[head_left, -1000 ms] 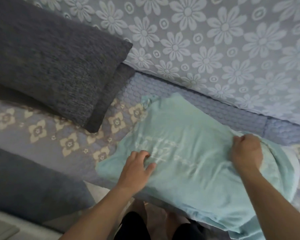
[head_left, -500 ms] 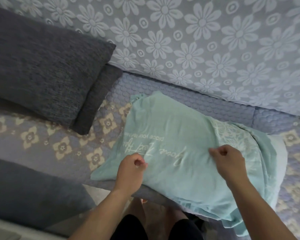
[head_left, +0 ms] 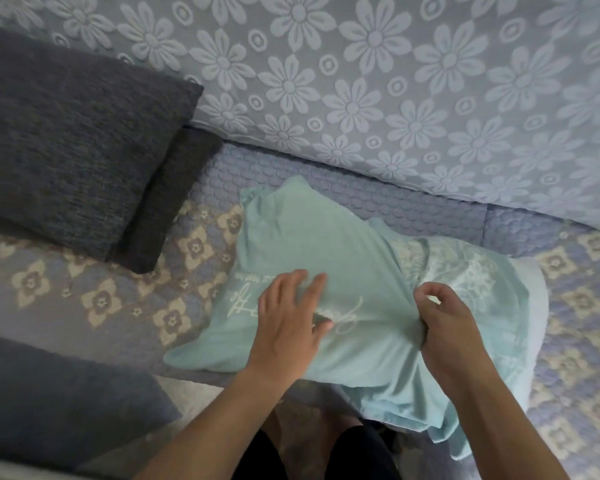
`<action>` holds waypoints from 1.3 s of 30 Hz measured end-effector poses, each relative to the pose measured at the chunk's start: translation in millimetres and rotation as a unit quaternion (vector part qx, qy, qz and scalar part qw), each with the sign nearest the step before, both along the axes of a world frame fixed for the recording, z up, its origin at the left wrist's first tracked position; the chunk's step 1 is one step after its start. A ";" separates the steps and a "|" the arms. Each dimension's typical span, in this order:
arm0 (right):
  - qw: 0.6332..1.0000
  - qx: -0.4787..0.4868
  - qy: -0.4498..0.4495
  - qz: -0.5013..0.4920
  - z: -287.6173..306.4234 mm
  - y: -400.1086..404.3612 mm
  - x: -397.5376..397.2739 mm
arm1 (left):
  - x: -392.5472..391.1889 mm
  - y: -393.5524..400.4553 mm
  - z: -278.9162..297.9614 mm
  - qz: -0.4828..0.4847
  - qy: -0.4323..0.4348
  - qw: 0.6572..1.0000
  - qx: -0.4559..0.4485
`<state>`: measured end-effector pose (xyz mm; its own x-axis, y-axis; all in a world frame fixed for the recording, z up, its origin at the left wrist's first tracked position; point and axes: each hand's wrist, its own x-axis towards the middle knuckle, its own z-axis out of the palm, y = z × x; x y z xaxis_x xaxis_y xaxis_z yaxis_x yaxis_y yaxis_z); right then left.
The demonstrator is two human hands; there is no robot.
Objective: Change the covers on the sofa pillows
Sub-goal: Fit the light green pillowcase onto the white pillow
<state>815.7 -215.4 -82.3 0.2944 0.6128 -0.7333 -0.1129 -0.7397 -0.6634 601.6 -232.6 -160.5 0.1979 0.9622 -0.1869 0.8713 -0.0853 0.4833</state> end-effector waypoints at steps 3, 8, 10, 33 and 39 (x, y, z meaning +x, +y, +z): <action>0.999 0.019 -0.006 0.028 7.4 -1.0 1.8 | -6.8 2.7 -8.5 0.013 -0.009 0.999 0.043; 0.997 0.008 -0.039 0.070 6.5 -3.5 3.3 | 4.6 10.4 0.4 -0.009 -0.007 0.999 0.049; 0.991 0.008 -0.103 0.084 -1.2 -2.4 7.1 | 9.1 11.8 10.2 0.063 -0.043 0.997 0.019; 0.758 0.253 -0.403 0.445 -18.3 -2.4 -27.0 | -60.0 -0.3 -1.9 0.278 -0.115 0.951 -0.075; 0.781 0.267 -0.370 0.426 -4.1 -14.7 -19.2 | -92.9 12.3 -20.5 0.393 -0.202 0.850 -0.288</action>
